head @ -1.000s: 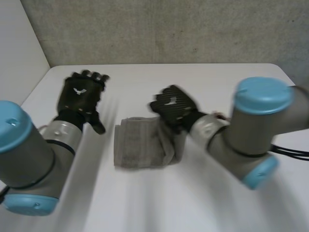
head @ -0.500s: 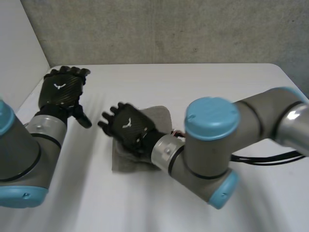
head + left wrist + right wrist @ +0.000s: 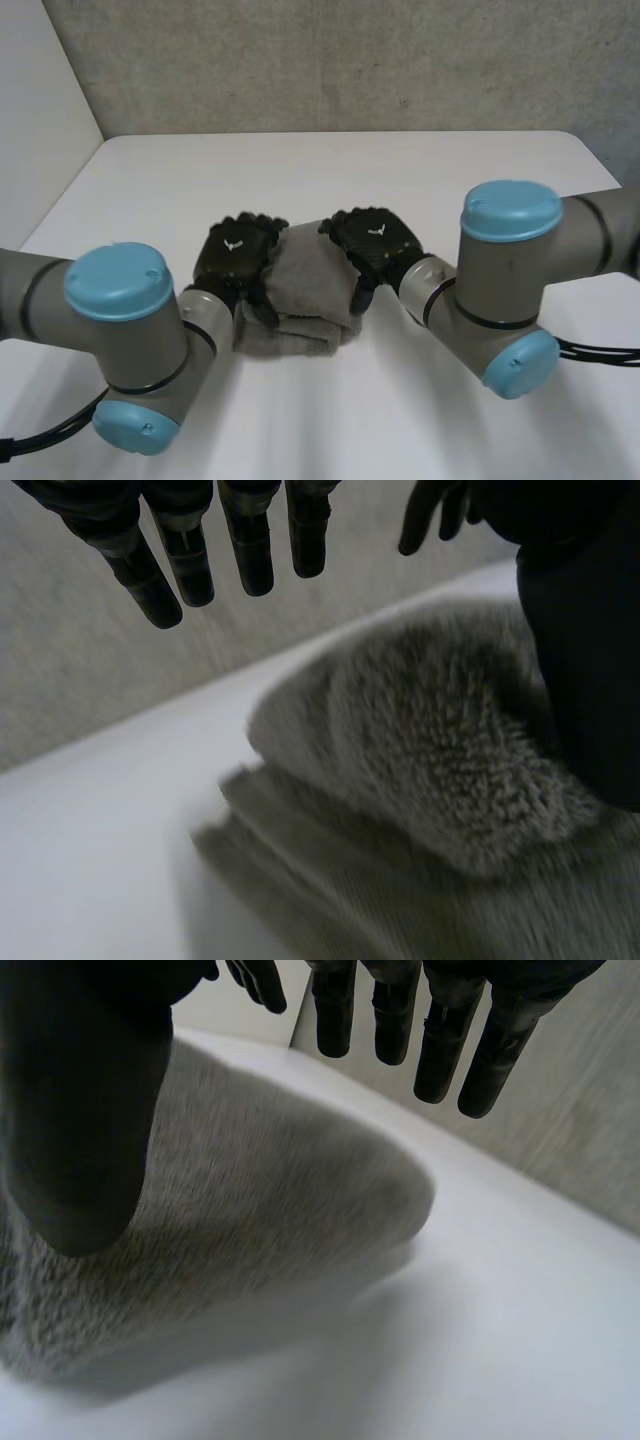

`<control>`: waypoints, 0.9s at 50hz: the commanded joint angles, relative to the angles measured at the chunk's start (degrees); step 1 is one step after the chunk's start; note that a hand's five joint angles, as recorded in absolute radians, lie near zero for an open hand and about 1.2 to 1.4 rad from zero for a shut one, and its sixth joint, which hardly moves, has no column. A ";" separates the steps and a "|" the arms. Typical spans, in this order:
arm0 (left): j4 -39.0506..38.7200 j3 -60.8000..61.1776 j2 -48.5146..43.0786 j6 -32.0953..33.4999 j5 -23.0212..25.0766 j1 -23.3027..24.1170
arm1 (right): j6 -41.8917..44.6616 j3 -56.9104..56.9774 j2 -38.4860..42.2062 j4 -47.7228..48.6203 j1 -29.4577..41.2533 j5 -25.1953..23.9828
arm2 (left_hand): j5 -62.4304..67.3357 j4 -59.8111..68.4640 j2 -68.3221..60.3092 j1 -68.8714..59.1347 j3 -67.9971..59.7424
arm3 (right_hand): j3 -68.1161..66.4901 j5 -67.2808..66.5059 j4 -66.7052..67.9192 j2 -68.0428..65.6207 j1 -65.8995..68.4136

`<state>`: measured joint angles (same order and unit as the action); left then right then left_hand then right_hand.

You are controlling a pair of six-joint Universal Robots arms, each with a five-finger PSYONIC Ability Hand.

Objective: Fold the towel.

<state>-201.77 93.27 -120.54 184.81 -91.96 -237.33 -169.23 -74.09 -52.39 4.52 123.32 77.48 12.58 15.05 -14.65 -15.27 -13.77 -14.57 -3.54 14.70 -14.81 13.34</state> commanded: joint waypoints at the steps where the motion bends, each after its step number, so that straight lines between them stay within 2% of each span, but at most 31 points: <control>1: 6.02 -2.57 -3.74 2.84 -0.24 -0.23 | -0.31 4.47 5.63 -3.81 0.25 -0.23 | -11.36 -3.83 3.43 4.04 2.54 | 4.57 3.54 -4.70 4.81 -3.34; 10: 7.79 -3.10 1.97 2.75 -0.24 -0.23 | -0.40 3.86 0.98 -5.14 -0.10 -0.49 | -11.36 -3.83 3.43 4.04 2.54 | 4.57 3.54 -4.70 4.81 -3.34; 12: 7.88 -3.10 5.82 2.75 -0.33 -0.32 | -0.49 3.07 -4.88 -4.87 -1.14 0.29 | -11.36 -3.83 3.43 4.04 2.54 | 4.57 3.54 -4.70 4.81 -3.34; 16: 8.23 -3.01 10.23 2.93 -0.59 -0.41 | -1.19 1.84 -10.19 -4.78 -3.09 1.00 | -11.36 -3.83 3.43 4.04 2.54 | 4.57 3.54 -4.70 4.81 -3.34; 18: 8.93 -3.01 15.92 2.93 -0.94 -0.76 | -2.50 0.53 -15.69 -4.87 -4.40 3.01 | -11.52 -3.99 3.59 4.21 2.71 | 4.57 3.54 -4.70 4.81 -3.34; 25: 9.81 -2.83 25.42 2.66 -1.03 -2.25 | -4.18 -2.02 -24.85 -5.05 -8.35 7.41 | -11.86 -4.33 3.93 4.55 3.04 | 4.57 3.54 -4.70 4.81 -3.34; 29: 13.14 -3.18 28.86 2.58 -1.12 -3.13 | -4.18 -4.13 -29.86 -5.22 -9.94 9.69 | -11.86 -4.33 3.93 4.55 3.05 | 4.57 3.54 -4.70 4.81 -3.34; 37: 20.00 -4.33 29.92 2.49 -3.40 -3.22 | -3.48 -6.95 -33.30 -5.49 -11.35 11.02 | -12.03 -4.50 4.10 4.72 3.21 | 4.57 3.54 -4.70 4.81 -3.34; 45: 20.45 -4.33 30.01 2.49 -4.37 -3.05 | -3.47 -7.13 -33.39 -6.81 -11.87 11.02 | -12.20 -4.67 4.27 4.88 3.38 | 4.57 3.54 -4.70 4.81 -3.34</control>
<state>-182.48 89.12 -90.30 187.32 -95.01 -240.65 -172.83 -80.93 -85.77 -1.00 111.93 88.65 22.15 22.60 -22.35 -22.39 -22.28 -14.58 -3.55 14.72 -14.82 13.17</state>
